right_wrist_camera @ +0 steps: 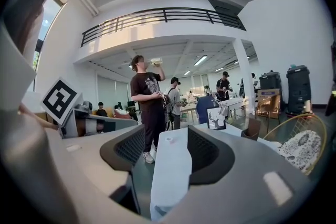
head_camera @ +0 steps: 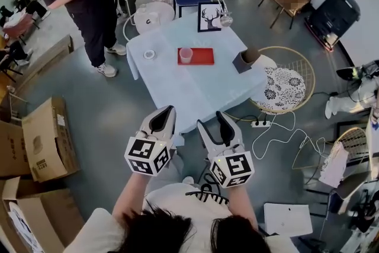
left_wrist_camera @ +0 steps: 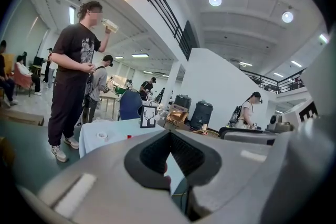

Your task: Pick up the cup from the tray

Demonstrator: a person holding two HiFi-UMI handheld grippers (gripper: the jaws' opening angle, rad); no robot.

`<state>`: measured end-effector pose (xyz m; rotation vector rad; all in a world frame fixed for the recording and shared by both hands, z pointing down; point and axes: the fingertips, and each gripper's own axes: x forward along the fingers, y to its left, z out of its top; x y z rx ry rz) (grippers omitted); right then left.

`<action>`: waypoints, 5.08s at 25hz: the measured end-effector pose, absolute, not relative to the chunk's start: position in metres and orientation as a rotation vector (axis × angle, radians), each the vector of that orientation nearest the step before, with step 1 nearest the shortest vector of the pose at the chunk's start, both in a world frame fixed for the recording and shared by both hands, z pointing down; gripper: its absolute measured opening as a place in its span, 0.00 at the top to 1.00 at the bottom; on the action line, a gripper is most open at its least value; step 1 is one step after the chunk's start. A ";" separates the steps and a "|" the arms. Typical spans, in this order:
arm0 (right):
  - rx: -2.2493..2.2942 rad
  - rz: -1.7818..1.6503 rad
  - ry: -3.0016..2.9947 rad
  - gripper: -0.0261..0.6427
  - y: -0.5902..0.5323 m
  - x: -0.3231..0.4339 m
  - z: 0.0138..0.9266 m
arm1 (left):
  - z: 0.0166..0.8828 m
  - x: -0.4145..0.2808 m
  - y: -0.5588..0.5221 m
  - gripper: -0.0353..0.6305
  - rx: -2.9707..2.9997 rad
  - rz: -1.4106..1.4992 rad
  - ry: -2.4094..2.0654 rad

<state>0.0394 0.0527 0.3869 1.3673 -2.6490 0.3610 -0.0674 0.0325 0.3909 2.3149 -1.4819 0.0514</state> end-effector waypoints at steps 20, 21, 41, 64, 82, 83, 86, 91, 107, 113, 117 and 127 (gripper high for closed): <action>1.501 0.345 -2.548 0.50 -0.062 -0.011 0.396 | 0.396 -0.125 -0.090 0.95 2.353 0.034 -1.383; 1.500 0.339 -2.543 0.50 -0.067 -0.014 0.397 | 0.397 -0.127 -0.094 0.95 2.353 0.040 -1.380; 1.371 0.433 -2.536 0.40 -0.176 -0.023 0.465 | 0.439 -0.134 -0.164 0.95 2.269 0.123 -1.421; 1.247 0.453 -2.359 0.31 -0.294 -0.057 0.632 | 0.525 -0.150 -0.236 0.95 2.024 0.187 -1.593; 1.241 0.390 -2.332 0.46 -0.303 -0.061 0.622 | 0.527 -0.159 -0.241 0.95 2.008 0.197 -1.619; 1.248 0.386 -2.334 0.46 -0.303 -0.059 0.620 | 0.525 -0.156 -0.241 0.95 2.017 0.197 -1.614; 1.289 0.371 -2.313 0.45 -0.302 -0.046 0.613 | 0.523 -0.146 -0.243 0.95 2.037 0.194 -1.598; 1.388 0.375 -2.271 0.46 -0.300 -0.015 0.603 | 0.521 -0.123 -0.248 0.95 2.103 0.197 -1.552; 1.619 0.395 -2.107 0.46 -0.281 0.099 0.596 | 0.513 -0.038 -0.256 0.95 2.239 0.206 -1.359; 1.648 0.442 -2.067 0.46 -0.277 0.124 0.612 | 0.518 -0.025 -0.256 0.95 2.246 0.241 -1.353; 1.647 0.423 -2.059 0.46 -0.280 0.130 0.622 | 0.519 -0.021 -0.261 0.95 2.242 0.215 -1.335; 1.667 0.459 -2.075 0.45 -0.280 0.131 0.640 | 0.524 -0.023 -0.261 0.95 2.255 0.264 -1.347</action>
